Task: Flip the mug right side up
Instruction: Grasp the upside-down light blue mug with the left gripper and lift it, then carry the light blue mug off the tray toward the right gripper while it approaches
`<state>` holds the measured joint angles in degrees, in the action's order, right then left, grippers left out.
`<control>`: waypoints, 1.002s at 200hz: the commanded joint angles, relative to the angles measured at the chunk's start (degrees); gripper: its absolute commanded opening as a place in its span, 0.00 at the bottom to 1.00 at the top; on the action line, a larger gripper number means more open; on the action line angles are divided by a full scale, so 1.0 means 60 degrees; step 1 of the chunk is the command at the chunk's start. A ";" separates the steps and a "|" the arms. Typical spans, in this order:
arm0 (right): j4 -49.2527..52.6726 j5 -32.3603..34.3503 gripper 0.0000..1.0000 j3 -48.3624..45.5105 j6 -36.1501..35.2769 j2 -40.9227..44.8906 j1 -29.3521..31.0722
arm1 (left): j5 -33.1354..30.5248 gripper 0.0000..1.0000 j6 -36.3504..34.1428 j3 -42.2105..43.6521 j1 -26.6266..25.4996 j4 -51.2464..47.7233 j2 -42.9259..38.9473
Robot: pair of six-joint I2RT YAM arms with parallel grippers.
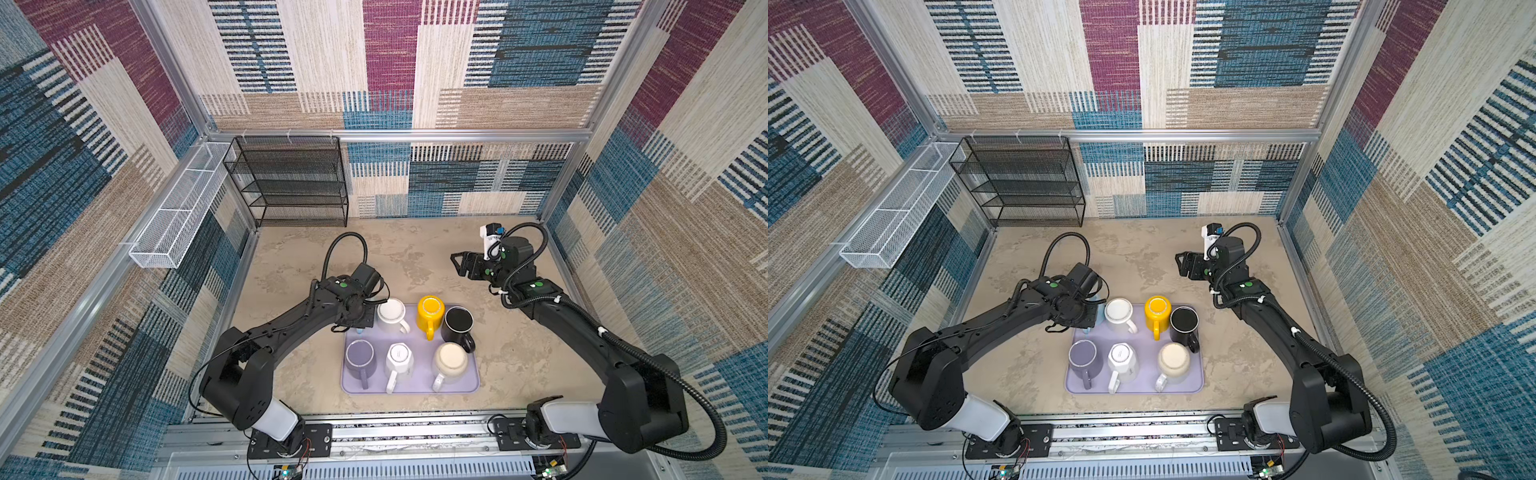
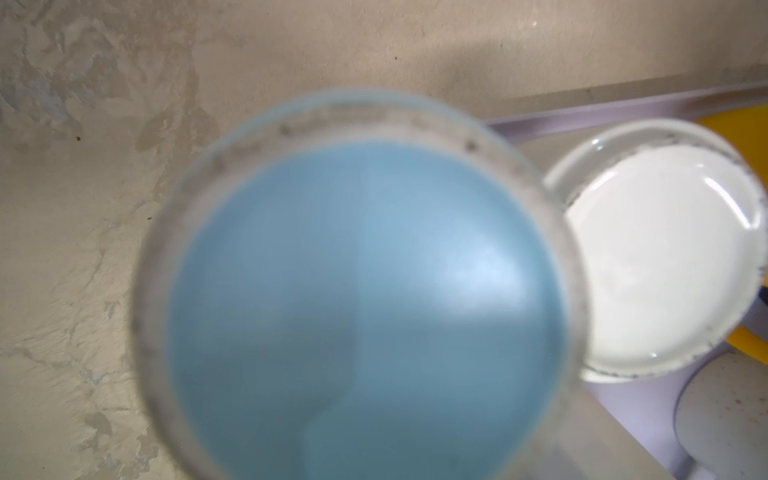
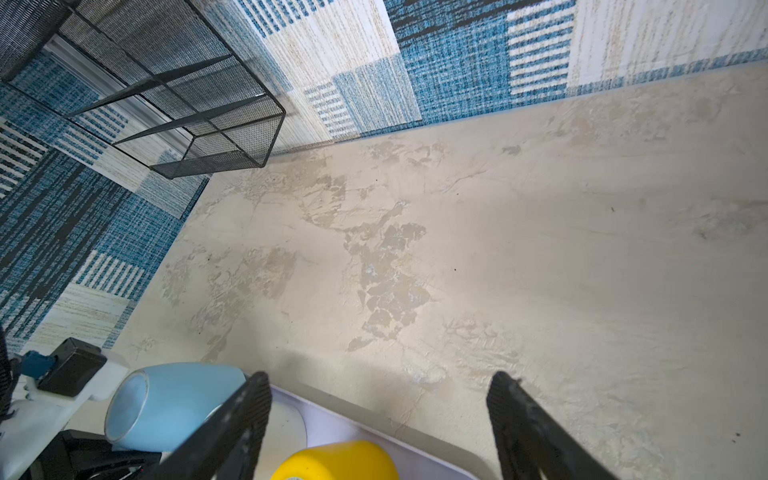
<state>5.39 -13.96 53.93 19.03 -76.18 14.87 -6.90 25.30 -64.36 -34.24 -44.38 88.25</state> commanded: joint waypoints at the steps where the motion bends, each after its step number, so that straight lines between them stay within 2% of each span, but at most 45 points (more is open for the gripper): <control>1: -0.0473 -0.0246 0.84 -0.0001 0.0156 -0.0061 0.0001 | -0.0396 0.00 -0.0004 -0.0139 0.0012 0.0078 -0.0103; 47: -0.0919 -0.0679 0.83 -0.0334 0.0370 -0.0077 0.0015 | -0.0247 0.00 -0.0387 -0.0230 0.0134 0.0069 -0.0300; 118: -0.1795 -0.1609 0.82 -0.0566 0.0795 -0.0462 0.0277 | 0.0845 0.00 -0.0600 -0.0129 0.0861 0.0773 -0.1219; 163: -0.2479 -0.2246 0.80 -0.0511 0.1084 -0.0740 0.0749 | 0.2700 0.00 -0.0435 0.0123 0.1585 0.2033 -0.2100; 200: -0.3431 -0.2915 0.80 -0.0609 0.1557 -0.0877 0.1268 | 0.3765 0.00 -0.0304 0.0310 0.1977 0.3198 -0.2733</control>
<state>-8.12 -27.16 50.59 25.52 -80.99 21.12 8.80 22.81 -62.96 -23.31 -34.83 73.63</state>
